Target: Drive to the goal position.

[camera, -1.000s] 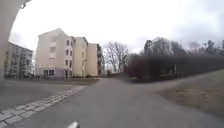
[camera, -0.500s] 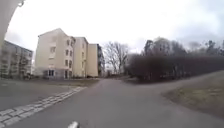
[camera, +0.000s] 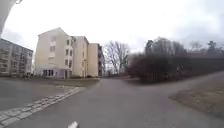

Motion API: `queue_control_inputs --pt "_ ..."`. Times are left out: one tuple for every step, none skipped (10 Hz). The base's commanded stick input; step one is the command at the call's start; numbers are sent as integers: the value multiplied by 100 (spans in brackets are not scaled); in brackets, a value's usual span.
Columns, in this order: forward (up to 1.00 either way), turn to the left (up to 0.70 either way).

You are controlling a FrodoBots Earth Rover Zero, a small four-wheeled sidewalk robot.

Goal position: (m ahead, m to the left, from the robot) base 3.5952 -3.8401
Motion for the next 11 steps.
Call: queue_control_inputs --pt "70 0" --pt "70 0" --pt "70 0" --pt "70 0" --pt "70 -25" --pt "70 -35" --pt "70 -35" --pt "70 -35" --pt "70 -10" --pt "70 0" --pt "70 -9"
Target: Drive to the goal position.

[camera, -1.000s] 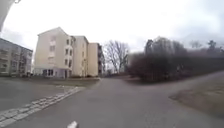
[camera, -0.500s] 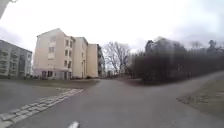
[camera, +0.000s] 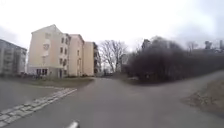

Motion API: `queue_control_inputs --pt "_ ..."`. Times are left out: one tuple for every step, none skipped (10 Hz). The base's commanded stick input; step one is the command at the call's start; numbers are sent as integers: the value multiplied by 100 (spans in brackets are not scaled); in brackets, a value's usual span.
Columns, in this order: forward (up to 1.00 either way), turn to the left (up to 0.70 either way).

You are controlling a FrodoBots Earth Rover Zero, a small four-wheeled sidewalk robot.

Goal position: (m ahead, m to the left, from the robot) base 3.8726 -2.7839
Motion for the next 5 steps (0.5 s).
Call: queue_control_inputs --pt "70 -35" --pt "70 -35" --pt "70 -35" --pt "70 -35" --pt "70 -35"
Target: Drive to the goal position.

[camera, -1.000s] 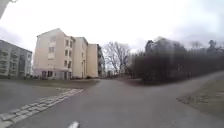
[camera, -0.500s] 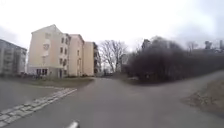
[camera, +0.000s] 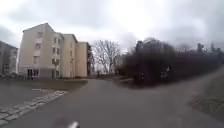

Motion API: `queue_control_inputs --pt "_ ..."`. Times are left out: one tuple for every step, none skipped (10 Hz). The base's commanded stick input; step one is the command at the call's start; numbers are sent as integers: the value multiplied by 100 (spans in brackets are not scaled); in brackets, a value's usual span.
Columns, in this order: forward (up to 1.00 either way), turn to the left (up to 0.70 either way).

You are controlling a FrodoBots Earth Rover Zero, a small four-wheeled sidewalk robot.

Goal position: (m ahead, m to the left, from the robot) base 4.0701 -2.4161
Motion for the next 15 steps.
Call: queue_control_inputs --pt "70 -35" --pt "70 -35" --pt "70 -35" --pt "70 -35" --pt "70 -35" --pt "70 -35" --pt "70 -35" --pt "70 -35" --pt "70 -35" --pt "70 -35" --pt "70 -35" --pt "70 -35" --pt "70 -35" --pt "70 -35" --pt "70 -35"
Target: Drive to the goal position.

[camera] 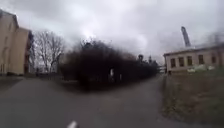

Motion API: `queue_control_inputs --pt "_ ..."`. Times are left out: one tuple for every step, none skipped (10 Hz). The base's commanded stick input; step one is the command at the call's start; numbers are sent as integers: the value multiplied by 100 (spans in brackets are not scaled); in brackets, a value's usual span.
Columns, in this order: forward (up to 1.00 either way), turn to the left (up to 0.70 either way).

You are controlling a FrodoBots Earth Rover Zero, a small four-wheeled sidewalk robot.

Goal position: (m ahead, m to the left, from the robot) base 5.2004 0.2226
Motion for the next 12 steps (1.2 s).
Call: queue_control_inputs --pt "70 -35" --pt "70 -35" --pt "70 -35" --pt "70 -35" --pt "70 -2" --pt "70 0" --pt "70 0" --pt "70 0" --pt "70 0" --pt "70 0" --pt "70 26" --pt "70 35"
